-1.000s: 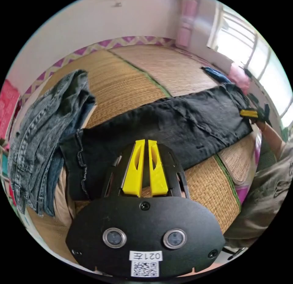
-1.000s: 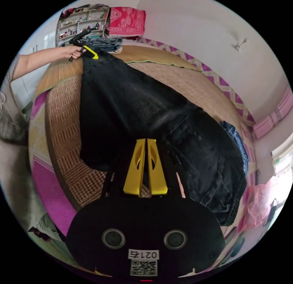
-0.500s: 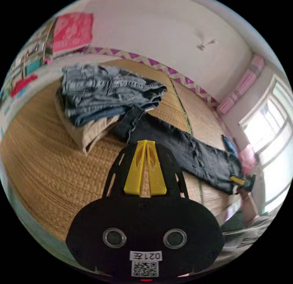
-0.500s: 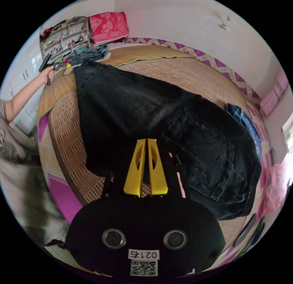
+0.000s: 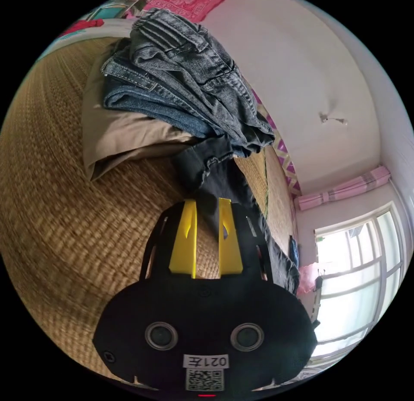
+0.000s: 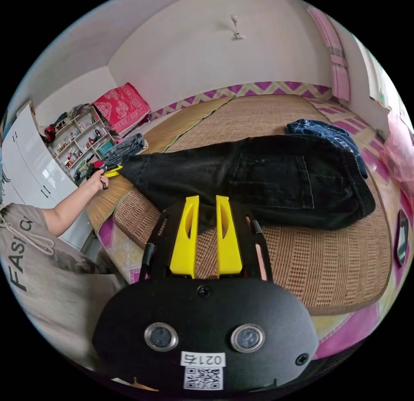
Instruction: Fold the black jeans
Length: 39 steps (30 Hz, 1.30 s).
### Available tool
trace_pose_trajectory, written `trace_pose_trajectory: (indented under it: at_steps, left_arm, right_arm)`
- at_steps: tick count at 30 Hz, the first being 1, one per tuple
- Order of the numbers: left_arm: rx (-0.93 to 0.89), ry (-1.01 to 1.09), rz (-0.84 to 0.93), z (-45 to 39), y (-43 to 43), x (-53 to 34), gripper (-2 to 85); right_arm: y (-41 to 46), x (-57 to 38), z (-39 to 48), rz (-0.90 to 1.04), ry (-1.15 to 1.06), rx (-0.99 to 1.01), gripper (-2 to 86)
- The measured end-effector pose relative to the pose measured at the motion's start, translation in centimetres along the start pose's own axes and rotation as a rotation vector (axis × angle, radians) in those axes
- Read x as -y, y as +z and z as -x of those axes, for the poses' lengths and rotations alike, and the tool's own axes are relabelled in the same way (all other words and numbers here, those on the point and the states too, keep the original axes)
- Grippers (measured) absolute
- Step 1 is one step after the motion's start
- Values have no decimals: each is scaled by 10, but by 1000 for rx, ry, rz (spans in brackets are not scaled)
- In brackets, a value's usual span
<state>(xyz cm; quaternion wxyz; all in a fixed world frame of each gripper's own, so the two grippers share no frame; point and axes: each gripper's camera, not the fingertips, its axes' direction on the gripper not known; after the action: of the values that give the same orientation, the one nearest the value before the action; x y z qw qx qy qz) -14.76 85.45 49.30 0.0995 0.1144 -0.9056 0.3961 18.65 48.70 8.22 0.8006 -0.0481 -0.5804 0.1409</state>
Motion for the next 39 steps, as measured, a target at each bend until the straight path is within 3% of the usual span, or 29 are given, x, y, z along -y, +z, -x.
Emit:
trace_pose_trajectory:
  at_steps: [4,7,13,18,23,26,30,36,39]
  left_arm:
    - [-95,-35,-48,-6,-9,-9,47]
    - [-30,106,-82,-63,-35,-17,28]
    - [26,767,-231,-316,-85,-118,23]
    - [163,1201,-163,-492,-13,-285,38]
    - [370,1451,50,-544,94,-413,40]
    - [427,1482,-13,-549,98,-441,38]
    - [313,1505,-141,-594,53,-454,36]
    - [354,1520,17,-632,114,-472,39]
    - [291,1415,-109,-654,89,-453,39]
  right_arm:
    - [-14,-33,-14,-26,69,42,69]
    - [-27,-55,-25,-59,103,64,63]
    - [-46,-90,-36,-83,87,25,35]
    - [-56,-115,-44,-119,107,47,21]
    - [-65,-146,-61,-141,166,93,13]
    - [-70,-164,-76,-141,203,111,8]
    - [-77,-181,-96,-146,241,106,3]
    - [-81,-181,-107,-170,256,143,-1]
    - [-88,-181,-103,-188,243,133,-1]
